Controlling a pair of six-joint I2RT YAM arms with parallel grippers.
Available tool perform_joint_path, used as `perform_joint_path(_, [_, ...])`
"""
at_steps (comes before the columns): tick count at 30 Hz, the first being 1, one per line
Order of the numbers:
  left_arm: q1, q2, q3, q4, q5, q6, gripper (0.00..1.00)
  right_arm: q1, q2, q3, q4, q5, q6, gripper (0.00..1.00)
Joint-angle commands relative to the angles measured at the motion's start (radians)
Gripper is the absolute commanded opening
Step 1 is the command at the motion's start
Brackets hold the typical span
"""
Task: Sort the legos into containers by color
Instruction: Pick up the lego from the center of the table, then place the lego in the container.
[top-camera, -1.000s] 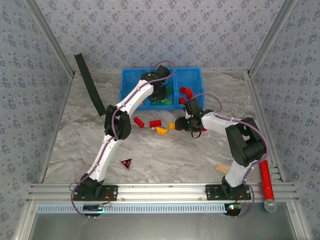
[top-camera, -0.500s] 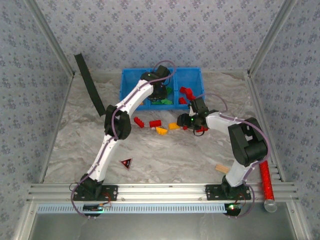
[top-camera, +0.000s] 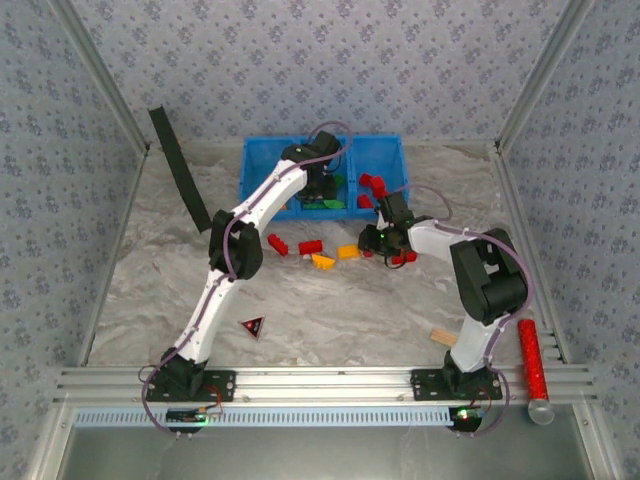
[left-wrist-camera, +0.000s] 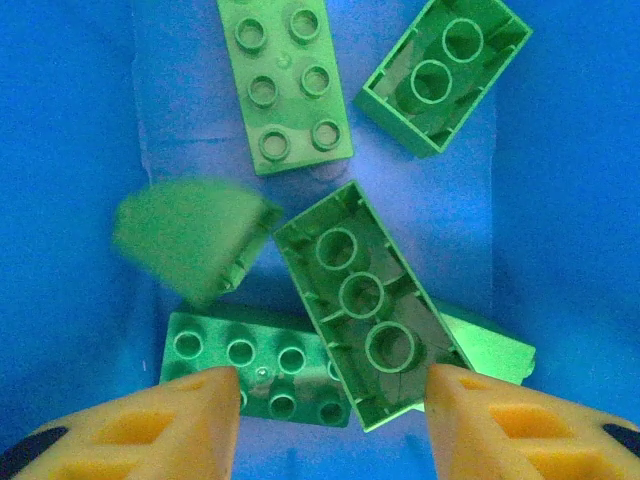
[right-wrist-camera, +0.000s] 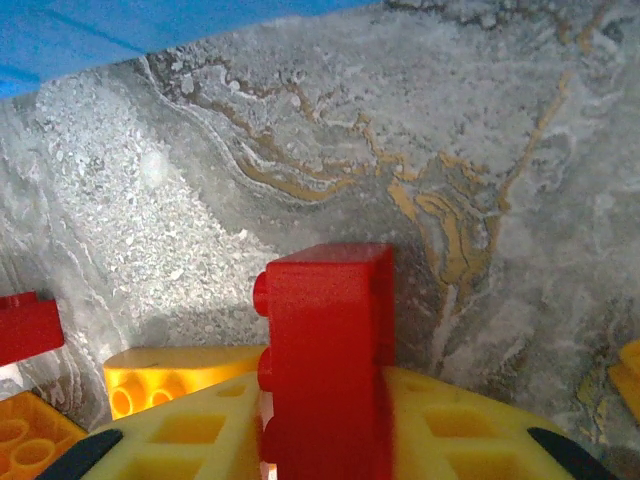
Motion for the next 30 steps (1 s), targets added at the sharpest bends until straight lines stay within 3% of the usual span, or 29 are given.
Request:
perform_joint_path(1, [0.0, -0.032, 0.032, -0.033, 0.006, 0.023, 0.53, 0.003, 0.017, 0.014, -0.043, 0.032, -0.003, 0.29])
perform_joint_path(12, [0.0, -0.18, 0.028, -0.063, 0.063, 0.056, 0.55, 0.008, -0.122, 0.099, -0.187, 0.054, -0.066, 0.2])
perform_joint_path(16, [-0.007, -0.286, -0.047, -0.085, 0.071, 0.087, 0.56, -0.005, -0.176, 0.184, -0.263, 0.066, -0.115, 0.19])
perform_joint_path(24, [-0.073, -0.602, -0.526, 0.012, 0.05, 0.063, 0.58, -0.096, -0.112, 0.437, -0.359, 0.081, -0.238, 0.17])
perform_joint_path(30, [-0.136, -0.79, -0.886, 0.115, 0.062, -0.132, 0.58, -0.17, 0.036, 0.627, -0.387, 0.081, -0.309, 0.17])
